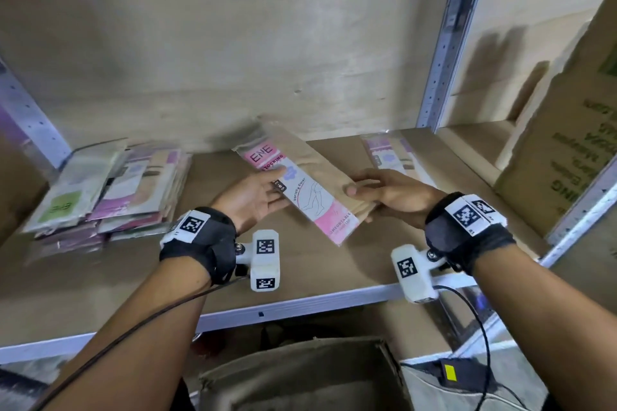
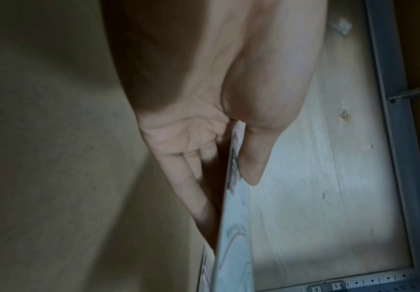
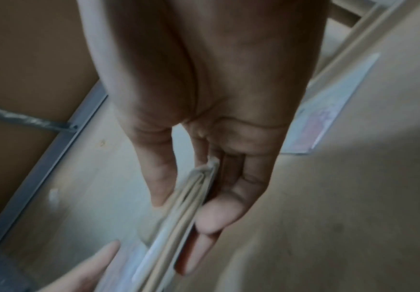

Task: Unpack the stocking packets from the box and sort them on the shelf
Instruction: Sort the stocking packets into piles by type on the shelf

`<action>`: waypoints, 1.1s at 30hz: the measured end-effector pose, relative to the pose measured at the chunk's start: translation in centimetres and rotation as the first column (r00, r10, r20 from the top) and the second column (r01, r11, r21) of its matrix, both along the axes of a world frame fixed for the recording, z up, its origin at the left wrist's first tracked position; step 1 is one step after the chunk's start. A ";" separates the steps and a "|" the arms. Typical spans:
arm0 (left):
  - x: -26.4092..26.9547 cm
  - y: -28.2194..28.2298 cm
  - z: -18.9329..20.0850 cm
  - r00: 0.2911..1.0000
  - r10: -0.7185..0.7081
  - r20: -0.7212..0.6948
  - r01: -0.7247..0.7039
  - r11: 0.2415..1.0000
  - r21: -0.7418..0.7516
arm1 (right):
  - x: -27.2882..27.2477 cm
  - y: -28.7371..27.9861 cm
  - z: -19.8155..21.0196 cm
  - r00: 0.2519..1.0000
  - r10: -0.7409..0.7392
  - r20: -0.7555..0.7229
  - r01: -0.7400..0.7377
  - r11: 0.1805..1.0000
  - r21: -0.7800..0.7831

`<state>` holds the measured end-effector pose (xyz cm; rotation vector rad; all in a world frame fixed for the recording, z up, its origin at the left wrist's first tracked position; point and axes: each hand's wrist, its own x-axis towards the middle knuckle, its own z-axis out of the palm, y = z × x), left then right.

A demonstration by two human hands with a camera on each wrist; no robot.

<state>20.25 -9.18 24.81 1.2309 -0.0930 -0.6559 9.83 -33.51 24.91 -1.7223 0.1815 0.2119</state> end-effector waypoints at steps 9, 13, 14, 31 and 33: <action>2.7 1.4 -0.8 0.974 0.212 0.079 -0.220 0.969 0.109 | -1.5 -1.0 -0.2 0.992 0.086 -0.090 -0.089 0.995 -0.035; 3.1 2.2 -1.6 0.937 0.228 0.266 -0.301 0.912 0.279 | -1.8 -1.0 -0.1 0.989 0.090 -0.114 -0.098 0.993 -0.070; 3.2 2.2 -1.6 0.925 0.223 0.306 -0.317 0.899 0.304 | -1.8 -0.9 0.0 0.989 0.087 -0.117 -0.096 0.992 -0.077; 3.4 4.5 -0.8 0.886 0.073 0.457 -0.344 0.766 0.544 | -1.5 -0.1 0.7 0.980 0.198 -0.022 -0.199 0.974 -0.110; 3.2 5.1 -0.5 0.904 0.061 0.424 -0.299 0.798 0.524 | -1.4 0.0 0.8 0.982 0.187 -0.005 -0.187 0.978 -0.094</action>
